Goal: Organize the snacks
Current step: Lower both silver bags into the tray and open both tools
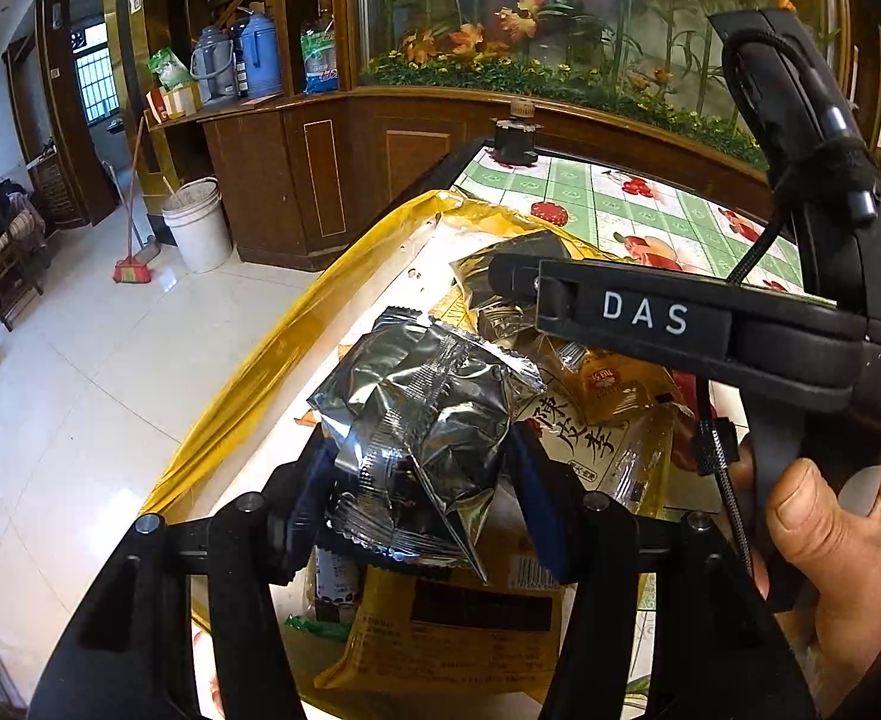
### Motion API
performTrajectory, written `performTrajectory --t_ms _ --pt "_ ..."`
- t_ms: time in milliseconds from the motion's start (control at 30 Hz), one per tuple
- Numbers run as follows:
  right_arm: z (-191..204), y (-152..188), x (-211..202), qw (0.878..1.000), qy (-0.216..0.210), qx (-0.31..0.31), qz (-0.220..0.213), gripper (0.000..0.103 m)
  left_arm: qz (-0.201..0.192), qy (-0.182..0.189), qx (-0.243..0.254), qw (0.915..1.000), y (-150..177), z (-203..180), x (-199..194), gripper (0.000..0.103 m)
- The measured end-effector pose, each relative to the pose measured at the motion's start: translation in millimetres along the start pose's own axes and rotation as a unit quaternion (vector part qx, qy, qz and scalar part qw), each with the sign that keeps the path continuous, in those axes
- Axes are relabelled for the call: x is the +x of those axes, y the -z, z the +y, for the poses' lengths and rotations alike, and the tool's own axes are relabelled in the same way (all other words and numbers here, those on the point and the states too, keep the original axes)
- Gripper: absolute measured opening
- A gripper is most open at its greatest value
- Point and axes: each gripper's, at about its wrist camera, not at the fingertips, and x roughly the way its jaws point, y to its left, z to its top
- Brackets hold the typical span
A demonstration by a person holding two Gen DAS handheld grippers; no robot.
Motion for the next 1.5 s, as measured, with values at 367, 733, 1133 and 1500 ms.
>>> performTrajectory --t_ms 367,733,1133,1500 --pt "-6 6 -18 1.000 0.002 0.015 -0.009 0.059 0.014 -0.003 -0.001 0.9999 -2 -3 4 0.058" --pt "-33 33 -69 0.997 0.012 0.068 -0.035 0.060 0.043 -0.010 0.001 0.9990 -16 -12 23 0.063" --pt "-41 58 -116 0.994 0.018 0.093 -0.055 0.060 0.075 -0.031 0.015 0.9966 -32 -22 51 0.063" --pt "-47 74 -139 0.992 0.021 0.108 -0.063 0.061 0.075 -0.050 0.011 0.9959 -16 -14 35 0.081"
